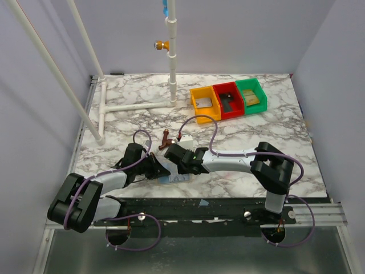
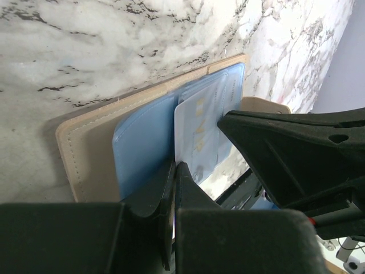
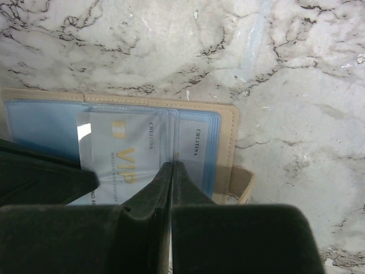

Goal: Take the credit cards out of the card holder
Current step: Remove the credit card from the card holder.

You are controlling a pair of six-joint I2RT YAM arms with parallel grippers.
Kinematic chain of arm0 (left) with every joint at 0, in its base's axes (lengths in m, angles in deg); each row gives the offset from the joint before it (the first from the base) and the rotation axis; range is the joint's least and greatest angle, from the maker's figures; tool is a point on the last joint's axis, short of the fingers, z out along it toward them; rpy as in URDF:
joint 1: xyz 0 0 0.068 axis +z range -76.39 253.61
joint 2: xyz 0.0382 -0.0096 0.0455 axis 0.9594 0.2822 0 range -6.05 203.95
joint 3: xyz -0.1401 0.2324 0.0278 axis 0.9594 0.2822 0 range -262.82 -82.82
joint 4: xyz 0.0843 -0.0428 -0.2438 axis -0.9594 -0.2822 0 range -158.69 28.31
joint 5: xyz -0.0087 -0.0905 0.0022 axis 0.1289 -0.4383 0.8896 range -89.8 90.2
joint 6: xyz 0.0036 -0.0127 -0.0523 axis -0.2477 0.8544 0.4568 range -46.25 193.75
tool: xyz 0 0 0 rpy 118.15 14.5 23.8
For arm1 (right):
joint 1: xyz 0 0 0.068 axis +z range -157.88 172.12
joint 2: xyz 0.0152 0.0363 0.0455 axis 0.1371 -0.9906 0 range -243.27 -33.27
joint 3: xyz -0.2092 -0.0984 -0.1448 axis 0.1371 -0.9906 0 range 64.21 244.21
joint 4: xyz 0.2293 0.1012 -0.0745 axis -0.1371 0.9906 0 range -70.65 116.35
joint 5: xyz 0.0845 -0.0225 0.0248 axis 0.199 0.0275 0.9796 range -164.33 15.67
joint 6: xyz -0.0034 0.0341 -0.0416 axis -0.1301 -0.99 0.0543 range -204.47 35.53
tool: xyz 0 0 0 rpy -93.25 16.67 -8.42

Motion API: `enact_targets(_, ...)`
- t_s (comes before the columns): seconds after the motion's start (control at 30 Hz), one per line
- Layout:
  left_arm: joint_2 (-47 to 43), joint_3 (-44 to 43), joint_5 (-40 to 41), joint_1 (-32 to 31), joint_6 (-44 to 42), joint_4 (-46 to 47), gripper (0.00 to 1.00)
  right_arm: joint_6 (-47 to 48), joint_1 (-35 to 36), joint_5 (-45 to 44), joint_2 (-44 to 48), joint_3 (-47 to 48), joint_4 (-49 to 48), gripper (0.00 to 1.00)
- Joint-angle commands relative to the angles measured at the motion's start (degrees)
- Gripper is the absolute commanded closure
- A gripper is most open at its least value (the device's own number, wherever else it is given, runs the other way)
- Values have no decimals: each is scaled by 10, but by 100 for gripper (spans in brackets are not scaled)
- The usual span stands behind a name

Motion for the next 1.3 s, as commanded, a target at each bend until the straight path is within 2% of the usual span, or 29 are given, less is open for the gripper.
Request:
enact_targets(0.0,4,6,66,14,-20,-80,100,24,-18,-46,-39,-52,107,98)
enact_targets(0.53,56,-61,72,13,-58,-125,100,43,-34,-37,-13,-81,81,98)
enact_targets(0.7,46,-60,78,7,-60,-125,100,49,-35,-20,3,-86,64,98)
enact_targets(0.73,49,-61,79,4,-61,-125,100,51,-35,-13,11,-85,57,97)
enact_targets(0.93,61,-56,81,-24,-47,-107,100,54,-34,21,69,-78,37,75)
enact_targets(1.27,101,-49,98,-109,50,-21,100,57,-31,25,132,-80,24,71)
